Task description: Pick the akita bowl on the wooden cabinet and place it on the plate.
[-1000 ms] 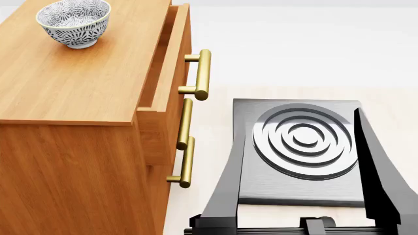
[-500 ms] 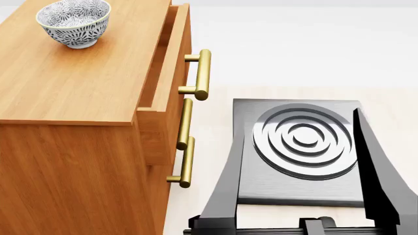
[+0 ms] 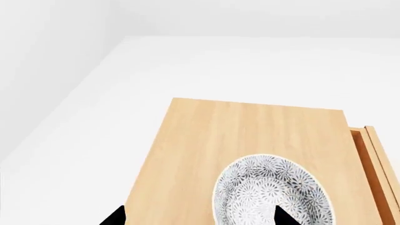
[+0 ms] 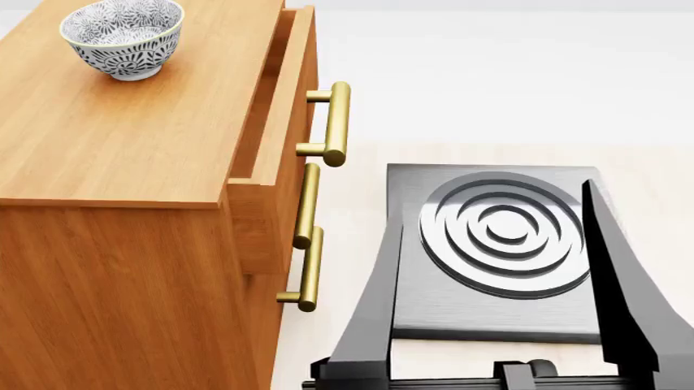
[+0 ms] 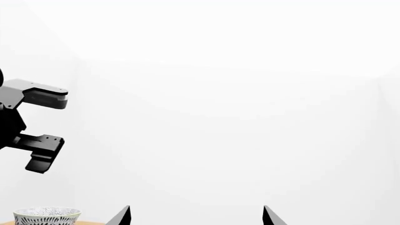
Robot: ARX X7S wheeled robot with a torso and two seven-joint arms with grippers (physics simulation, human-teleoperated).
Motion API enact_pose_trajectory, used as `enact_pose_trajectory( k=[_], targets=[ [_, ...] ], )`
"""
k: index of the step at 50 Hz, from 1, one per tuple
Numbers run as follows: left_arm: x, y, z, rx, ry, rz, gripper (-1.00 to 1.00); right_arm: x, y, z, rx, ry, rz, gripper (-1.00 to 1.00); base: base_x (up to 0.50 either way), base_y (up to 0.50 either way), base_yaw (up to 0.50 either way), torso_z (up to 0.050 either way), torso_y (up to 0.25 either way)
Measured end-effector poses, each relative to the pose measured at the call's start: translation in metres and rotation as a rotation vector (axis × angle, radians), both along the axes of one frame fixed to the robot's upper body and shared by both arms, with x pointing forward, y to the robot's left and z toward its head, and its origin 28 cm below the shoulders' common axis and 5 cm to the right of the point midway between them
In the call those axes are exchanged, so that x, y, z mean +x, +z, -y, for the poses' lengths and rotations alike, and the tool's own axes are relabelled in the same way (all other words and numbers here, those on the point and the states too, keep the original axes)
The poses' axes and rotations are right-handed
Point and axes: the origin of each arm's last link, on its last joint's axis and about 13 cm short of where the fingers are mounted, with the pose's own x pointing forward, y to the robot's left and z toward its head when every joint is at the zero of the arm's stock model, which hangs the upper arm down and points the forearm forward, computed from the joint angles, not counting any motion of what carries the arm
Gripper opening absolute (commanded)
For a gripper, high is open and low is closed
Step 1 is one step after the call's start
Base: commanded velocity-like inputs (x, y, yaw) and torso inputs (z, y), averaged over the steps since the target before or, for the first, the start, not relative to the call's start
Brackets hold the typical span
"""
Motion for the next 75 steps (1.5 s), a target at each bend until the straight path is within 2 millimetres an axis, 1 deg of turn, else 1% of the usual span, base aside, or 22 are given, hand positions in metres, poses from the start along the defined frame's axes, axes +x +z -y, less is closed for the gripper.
enact_pose_trajectory(
  k=[25,36,46,56,74,75],
  targets=[
    [0.003,-0.005,0.001,0.059,-0.019,0.001,1.00,0.001,-0.001,0.000,-0.003,0.003,-0.004,1.00,0.00,0.00,0.00,0.000,0.000],
    [0.004,-0.007,0.000,0.064,-0.031,-0.002,1.00,0.001,-0.001,-0.001,-0.005,0.005,-0.005,1.00,0.00,0.00,0.00,0.000,-0.242],
    [0.006,-0.011,0.000,0.082,-0.051,-0.015,1.00,0.002,-0.002,-0.001,-0.007,0.007,-0.008,1.00,0.00,0.00,0.00,0.000,-0.009],
    [0.007,-0.017,-0.001,0.027,-0.085,-0.035,1.00,0.003,-0.003,-0.001,-0.008,0.008,-0.012,1.00,0.00,0.00,0.00,0.000,0.000],
    [0.010,-0.026,0.000,0.006,-0.141,-0.053,1.00,0.004,-0.003,-0.002,-0.010,0.008,-0.016,1.00,0.00,0.00,0.00,0.000,-0.001],
    [0.010,-0.026,0.000,0.002,-0.143,-0.054,-1.00,0.004,-0.003,-0.002,-0.010,0.008,-0.016,1.00,0.00,0.00,0.00,0.000,0.000]
  ],
)
